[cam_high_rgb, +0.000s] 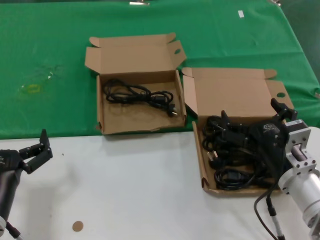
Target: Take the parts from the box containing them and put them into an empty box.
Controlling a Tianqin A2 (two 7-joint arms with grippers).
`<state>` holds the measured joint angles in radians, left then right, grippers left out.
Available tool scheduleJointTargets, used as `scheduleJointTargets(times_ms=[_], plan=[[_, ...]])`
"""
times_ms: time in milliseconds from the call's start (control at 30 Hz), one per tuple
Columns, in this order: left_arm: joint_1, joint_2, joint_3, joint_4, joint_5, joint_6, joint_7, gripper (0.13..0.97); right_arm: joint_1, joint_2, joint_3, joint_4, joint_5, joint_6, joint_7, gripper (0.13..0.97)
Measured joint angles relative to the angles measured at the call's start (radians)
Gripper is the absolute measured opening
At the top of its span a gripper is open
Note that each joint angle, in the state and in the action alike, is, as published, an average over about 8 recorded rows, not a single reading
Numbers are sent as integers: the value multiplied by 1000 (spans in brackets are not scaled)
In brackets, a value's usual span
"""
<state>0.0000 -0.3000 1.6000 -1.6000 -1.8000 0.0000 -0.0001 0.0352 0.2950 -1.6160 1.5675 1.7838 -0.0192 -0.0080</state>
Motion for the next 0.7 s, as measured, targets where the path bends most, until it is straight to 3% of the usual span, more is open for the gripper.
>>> scheduleJointTargets(times_ms=[700], plan=[[0, 0, 0, 0, 0, 0, 0, 966, 0, 0, 0, 0, 0, 0, 0, 966]])
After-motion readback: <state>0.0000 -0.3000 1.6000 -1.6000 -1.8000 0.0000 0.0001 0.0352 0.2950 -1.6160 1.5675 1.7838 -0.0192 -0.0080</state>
